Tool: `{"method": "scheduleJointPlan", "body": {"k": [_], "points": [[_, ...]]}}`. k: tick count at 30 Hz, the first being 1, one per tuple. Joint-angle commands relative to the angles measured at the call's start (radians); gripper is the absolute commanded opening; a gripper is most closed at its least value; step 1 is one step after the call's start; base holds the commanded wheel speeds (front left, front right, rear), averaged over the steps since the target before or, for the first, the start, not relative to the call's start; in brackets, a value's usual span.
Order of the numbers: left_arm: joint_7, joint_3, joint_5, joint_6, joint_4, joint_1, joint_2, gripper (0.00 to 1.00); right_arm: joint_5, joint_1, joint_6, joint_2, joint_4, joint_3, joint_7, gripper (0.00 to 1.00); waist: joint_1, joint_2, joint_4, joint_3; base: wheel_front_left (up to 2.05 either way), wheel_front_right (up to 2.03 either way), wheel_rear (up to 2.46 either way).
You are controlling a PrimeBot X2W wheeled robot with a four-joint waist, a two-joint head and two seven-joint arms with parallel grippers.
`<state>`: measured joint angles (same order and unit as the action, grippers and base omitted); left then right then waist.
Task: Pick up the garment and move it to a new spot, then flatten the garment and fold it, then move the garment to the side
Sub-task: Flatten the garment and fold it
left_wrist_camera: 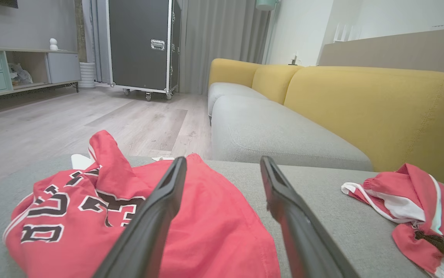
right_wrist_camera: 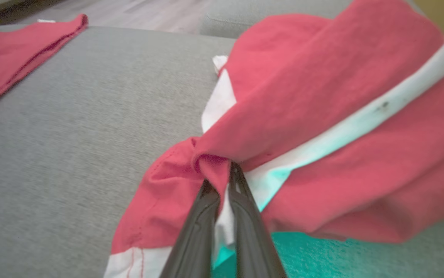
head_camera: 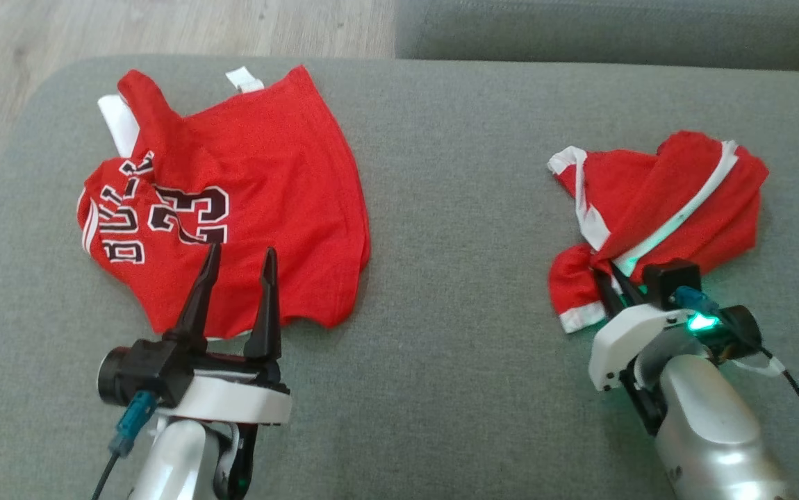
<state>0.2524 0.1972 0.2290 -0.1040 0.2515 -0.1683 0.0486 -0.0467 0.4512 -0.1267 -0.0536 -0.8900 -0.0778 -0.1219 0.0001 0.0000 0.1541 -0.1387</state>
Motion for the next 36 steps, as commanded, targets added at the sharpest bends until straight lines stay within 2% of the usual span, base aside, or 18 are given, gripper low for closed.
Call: {"method": "scheduleJointPlan", "body": {"k": [1, 10, 14, 17, 20, 23, 28, 32, 33, 34, 36], "points": [[0.009, -0.037, 0.0, 0.008, -0.034, -0.025, 0.002, 1.0, 0.025, 0.031, -0.004, 0.003, 0.024, -0.052, -0.034, 0.0, -0.0001, 0.0, -0.004, 0.015, 0.0, 0.0, 0.0], [0.009, -0.051, 0.007, 0.011, -0.043, 0.018, 0.002, 1.0, 0.233, 0.111, -0.004, 0.003, 0.092, -0.226, -0.063, 0.0, -0.0001, 0.0, 0.004, 0.092, 0.0, 0.0, 0.0], [0.009, -0.069, 0.006, 0.012, -0.044, 0.049, 0.002, 1.0, 0.384, 0.181, -0.004, 0.003, 0.173, -0.306, -0.057, 0.0, -0.0001, 0.0, 0.009, 0.132, 0.0, 0.0, 0.0], [0.009, -0.084, 0.006, 0.013, -0.05, 0.07, 0.002, 1.0, 0.517, 0.241, -0.004, 0.003, 0.234, -0.317, -0.057, 0.0, -0.0001, 0.0, 0.008, 0.155, 0.0, 0.0, 0.0], [0.009, -0.094, 0.005, 0.014, -0.057, 0.088, 0.002, 1.0, 0.639, 0.295, -0.004, 0.003, 0.259, -0.265, -0.067, 0.0, -0.0001, 0.0, 0.001, 0.167, 0.0, 0.0, 0.0], [0.009, -0.094, 0.006, 0.014, -0.065, 0.103, 0.002, 1.0, 0.705, 0.323, -0.004, 0.003, 0.22, -0.169, -0.076, 0.0, -0.0001, 0.0, -0.01, 0.173, 0.0, 0.0, 0.0], [0.009, -0.085, 0.014, 0.018, -0.082, 0.099, 0.002, 1.0, 0.601, 0.282, -0.004, 0.0, 0.069, 0.008, -0.065, 0.0, -0.0001, 0.0, -0.029, 0.146, 0.0, 0.0, 0.0], [0.009, -0.069, 0.017, 0.016, -0.085, 0.078, 0.002, 1.0, 0.49, 0.2, -0.004, -0.052, -0.073, 0.163, -0.06, 0.0, -0.0001, 0.0, -0.038, 0.11, 0.0, 0.0, 0.0], [0.009, -0.066, 0.017, 0.016, -0.084, 0.072, 0.002, 1.0, 0.463, 0.181, -0.004, -0.065, -0.112, 0.202, -0.06, 0.31, -0.0001, 0.0, -0.041, 0.103, 0.0, 0.0, 0.0], [0.009, -0.064, 0.018, 0.016, -0.084, 0.066, 0.002, 1.0, 0.442, 0.168, -0.004, -0.073, -0.144, 0.242, -0.066, 1.0, -0.0001, 0.0, -0.044, 0.097, 0.0, 0.0, 0.0], [0.009, -0.062, 0.018, 0.017, -0.083, 0.055, 0.002, 1.0, 0.391, 0.15, -0.004, -0.087, -0.189, 0.308, -0.086, 1.0, -0.0001, 0.0, -0.054, 0.086, 0.0, 0.0, 0.0]]}}
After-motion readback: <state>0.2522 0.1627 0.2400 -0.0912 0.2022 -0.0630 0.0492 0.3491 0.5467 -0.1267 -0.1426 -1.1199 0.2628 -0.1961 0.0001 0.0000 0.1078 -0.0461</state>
